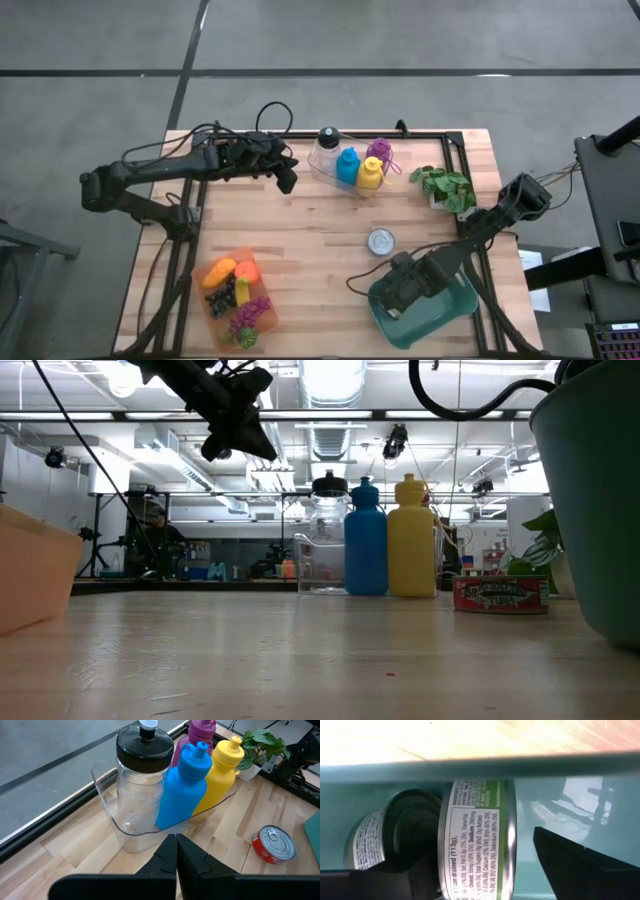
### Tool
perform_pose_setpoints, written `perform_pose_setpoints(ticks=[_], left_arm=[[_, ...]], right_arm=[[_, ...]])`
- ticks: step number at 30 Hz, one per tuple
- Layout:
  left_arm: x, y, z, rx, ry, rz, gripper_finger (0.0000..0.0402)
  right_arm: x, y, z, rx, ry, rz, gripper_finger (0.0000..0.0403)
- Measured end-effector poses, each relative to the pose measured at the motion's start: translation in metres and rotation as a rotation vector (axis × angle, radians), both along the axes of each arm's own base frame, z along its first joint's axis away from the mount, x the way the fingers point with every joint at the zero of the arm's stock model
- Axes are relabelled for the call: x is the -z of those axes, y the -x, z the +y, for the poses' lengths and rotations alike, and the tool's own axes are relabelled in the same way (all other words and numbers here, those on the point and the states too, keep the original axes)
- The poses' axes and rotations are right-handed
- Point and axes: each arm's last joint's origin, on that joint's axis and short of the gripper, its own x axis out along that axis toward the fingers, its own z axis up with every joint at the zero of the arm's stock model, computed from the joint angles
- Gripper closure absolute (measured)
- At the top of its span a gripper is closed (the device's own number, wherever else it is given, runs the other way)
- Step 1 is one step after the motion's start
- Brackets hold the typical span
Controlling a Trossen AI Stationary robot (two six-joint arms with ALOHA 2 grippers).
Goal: Pick & Place Food Item
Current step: Put the green tuna can into the green bin, then put the red tuna can into the green bin
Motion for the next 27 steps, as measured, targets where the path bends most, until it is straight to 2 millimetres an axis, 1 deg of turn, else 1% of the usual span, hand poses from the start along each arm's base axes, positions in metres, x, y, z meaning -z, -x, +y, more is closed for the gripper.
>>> perform_pose_setpoints(ticks=[7, 11, 18, 27], left_arm=[[0.0000, 0.0000, 0.0000, 0.000, 0.000, 0.000, 0.0400], [0.0000, 0.0000, 0.0000, 0.000, 0.000, 0.000, 0.0400], [0.0000, 0.0000, 0.0000, 0.000, 0.000, 0.000, 0.0400], [0.0000, 0.0000, 0.0000, 0.000, 0.000, 0.000, 0.0400]], right_arm=[[0.0010, 0.0017, -0.0015, 0.057, 0.013, 0.021, 0.0061], [0.0022, 0.0027, -0.0022, 0.032, 0.022, 0.026, 0.0037], [-0.0005, 0.0004, -0.0007, -0.108, 0.028, -0.008, 0.0032], [-0.0007, -0.0020, 0.0007, -0.100, 0.019, -0.036, 0.0032]])
